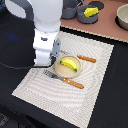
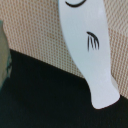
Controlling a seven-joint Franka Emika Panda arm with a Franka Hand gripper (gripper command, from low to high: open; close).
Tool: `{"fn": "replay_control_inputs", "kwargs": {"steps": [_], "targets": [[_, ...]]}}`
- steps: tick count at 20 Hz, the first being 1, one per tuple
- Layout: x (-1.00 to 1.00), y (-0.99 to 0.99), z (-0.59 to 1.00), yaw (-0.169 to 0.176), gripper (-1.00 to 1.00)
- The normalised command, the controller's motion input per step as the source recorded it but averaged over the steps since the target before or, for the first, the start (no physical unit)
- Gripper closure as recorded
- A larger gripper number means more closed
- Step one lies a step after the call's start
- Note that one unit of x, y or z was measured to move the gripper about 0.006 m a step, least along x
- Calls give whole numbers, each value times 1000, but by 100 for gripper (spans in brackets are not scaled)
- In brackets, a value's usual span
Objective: Interact with the objects in diverse but meaningful ways.
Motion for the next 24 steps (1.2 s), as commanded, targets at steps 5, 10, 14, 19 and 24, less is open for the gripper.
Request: {"fn": "replay_control_inputs", "kwargs": {"steps": [5, 10, 14, 19, 24], "targets": [[-506, -5, -283, 47, -100], [-506, -19, -426, 54, -100], [-516, -47, -391, 54, 100], [-501, -53, -317, 54, 100], [-514, -62, -274, 57, 100]]}}
